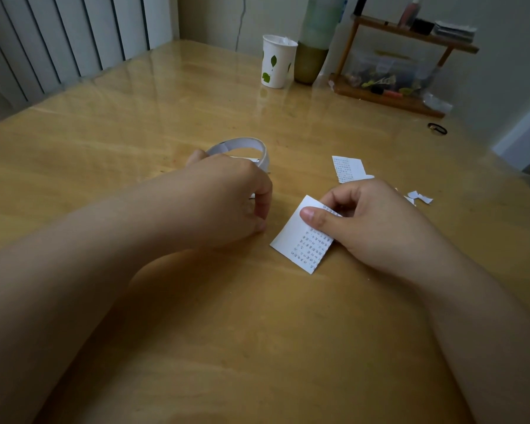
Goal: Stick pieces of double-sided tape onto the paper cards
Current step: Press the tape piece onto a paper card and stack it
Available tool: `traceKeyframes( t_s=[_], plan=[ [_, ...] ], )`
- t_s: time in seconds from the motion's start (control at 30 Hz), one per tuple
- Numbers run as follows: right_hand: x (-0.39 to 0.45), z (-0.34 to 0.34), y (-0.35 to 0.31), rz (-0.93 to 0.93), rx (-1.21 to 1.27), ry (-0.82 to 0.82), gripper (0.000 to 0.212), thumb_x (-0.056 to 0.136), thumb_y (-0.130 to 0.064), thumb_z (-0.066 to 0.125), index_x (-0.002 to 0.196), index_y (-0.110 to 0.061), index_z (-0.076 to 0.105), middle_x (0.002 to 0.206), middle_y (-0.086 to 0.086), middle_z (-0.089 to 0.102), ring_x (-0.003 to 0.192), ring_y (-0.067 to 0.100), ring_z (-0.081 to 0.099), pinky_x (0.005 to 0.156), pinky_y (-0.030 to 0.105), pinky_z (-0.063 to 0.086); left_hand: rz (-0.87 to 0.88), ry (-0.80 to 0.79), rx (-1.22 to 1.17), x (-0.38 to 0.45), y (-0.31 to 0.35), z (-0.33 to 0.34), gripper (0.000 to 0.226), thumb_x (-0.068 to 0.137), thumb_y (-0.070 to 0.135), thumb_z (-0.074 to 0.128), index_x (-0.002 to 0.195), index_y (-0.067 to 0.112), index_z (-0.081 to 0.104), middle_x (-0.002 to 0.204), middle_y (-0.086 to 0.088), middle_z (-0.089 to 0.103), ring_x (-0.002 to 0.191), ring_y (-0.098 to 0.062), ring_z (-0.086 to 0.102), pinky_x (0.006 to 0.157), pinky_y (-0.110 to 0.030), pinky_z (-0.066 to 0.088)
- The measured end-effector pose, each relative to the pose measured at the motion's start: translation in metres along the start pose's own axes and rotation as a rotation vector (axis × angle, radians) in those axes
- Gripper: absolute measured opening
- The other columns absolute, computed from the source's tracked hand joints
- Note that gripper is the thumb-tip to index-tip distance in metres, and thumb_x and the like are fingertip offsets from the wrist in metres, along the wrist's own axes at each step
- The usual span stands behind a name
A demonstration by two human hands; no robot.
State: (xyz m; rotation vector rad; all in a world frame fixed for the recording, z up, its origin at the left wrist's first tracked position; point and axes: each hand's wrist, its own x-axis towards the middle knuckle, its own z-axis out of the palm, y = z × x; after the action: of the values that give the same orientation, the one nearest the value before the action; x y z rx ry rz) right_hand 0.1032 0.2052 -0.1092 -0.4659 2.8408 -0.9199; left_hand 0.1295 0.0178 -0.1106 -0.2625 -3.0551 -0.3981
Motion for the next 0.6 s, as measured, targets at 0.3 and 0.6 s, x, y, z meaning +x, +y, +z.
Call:
traceKeyframes(
  t_s=[0.3, 0.6],
  plan=[
    [-0.0003, 0.0002, 0.0008, -0.001, 0.009, -0.004, 0.024, 0.084, -0.048, 0.064, 0.075, -0.027, 0.07, 0.071, -0.009, 0.07, 0.066, 0.006, 0.063, 0.059, 0.026, 0.046, -0.003, -0.011, 0.011, 0.0002, 0.0025, 0.0002, 0.008, 0.087, 0.04, 0.059, 0.086, 0.033, 0.06, 0.093, 0.013, 0.061, 0.082, -0.003, 0.048, 0.08, -0.022, 0.016],
    [-0.0014, -0.0002, 0.0004, -0.023, 0.024, 0.003, 0.026, 0.082, -0.048, 0.065, 0.075, -0.023, 0.07, 0.072, 0.0, 0.07, 0.065, 0.013, 0.061, 0.048, 0.023, 0.04, 0.047, 0.006, -0.001, -0.0015, 0.007, 0.0068, 0.031, 0.077, 0.057, 0.061, 0.07, 0.029, 0.05, 0.07, 0.016, 0.045, 0.065, 0.006, 0.037, 0.078, -0.022, 0.016]
  ],
)
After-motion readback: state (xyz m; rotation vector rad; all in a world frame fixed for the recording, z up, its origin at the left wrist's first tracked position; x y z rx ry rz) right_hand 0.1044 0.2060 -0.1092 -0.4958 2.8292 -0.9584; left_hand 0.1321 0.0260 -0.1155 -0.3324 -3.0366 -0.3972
